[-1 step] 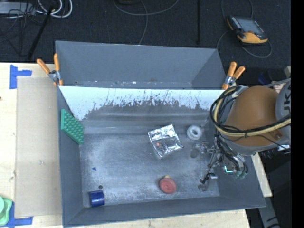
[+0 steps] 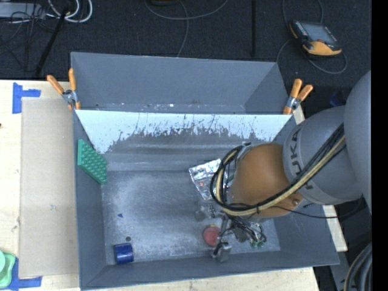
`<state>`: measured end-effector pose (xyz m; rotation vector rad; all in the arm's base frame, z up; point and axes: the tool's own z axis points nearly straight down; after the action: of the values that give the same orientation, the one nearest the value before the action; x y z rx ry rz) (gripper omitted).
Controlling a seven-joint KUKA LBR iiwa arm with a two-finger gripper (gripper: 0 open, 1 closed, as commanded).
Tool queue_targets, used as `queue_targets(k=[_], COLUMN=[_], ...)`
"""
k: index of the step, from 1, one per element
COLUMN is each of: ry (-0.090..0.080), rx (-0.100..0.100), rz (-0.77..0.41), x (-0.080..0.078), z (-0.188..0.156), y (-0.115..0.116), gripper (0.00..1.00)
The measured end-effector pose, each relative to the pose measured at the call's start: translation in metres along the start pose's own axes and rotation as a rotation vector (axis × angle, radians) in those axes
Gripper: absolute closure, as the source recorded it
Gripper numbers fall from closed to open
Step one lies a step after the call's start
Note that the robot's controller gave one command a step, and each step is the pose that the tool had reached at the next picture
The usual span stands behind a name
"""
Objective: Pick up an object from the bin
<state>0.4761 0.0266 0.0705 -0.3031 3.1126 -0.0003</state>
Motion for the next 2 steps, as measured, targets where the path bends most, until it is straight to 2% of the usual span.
queue_targets(k=[1,2], ry=[0.011,0.015], rx=[-0.001,-0.001], rz=[-0.042,0.168], x=[0.009,0.004], z=[-0.030,-0.031], y=[-0.024,-0.013], gripper=[0.00,0.00])
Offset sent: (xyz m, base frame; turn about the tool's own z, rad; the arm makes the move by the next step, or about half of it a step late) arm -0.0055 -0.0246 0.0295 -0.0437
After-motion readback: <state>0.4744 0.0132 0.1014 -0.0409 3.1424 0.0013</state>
